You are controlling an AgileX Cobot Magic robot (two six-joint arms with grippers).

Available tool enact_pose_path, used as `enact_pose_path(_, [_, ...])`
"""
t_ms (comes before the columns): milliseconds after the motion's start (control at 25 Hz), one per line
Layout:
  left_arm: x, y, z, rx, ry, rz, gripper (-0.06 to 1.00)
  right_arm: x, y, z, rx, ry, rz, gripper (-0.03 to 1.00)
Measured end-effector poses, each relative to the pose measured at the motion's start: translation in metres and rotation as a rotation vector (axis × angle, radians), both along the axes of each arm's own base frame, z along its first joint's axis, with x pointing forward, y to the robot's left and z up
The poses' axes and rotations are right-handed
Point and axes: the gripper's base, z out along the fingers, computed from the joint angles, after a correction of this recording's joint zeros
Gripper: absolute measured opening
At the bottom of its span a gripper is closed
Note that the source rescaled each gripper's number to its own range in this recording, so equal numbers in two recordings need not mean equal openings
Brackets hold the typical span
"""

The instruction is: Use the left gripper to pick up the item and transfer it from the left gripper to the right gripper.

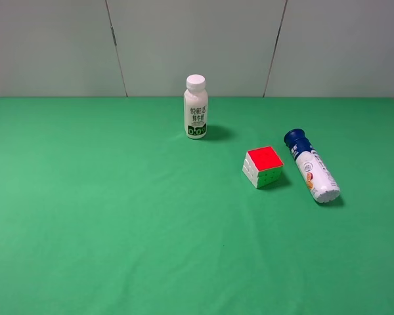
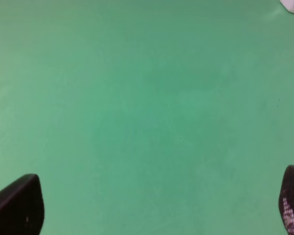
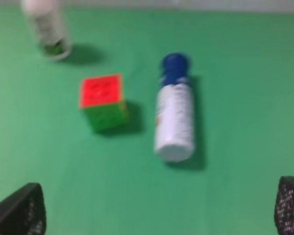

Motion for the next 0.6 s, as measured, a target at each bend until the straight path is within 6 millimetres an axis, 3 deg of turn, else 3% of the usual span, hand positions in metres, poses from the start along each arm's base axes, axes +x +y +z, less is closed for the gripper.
enact_pose_path(280, [0.0, 0.0, 0.0, 0.0, 0.0, 0.0, 0.9, 0.0003, 0.0007, 0.0, 0.003, -0.001, -0.148, 1.0])
enact_pose_path(600, [0.0, 0.0, 0.0, 0.0, 0.0, 0.0, 0.9, 0.0003, 0.0008, 0.0, 0.003, -0.001, -0.168, 1.0])
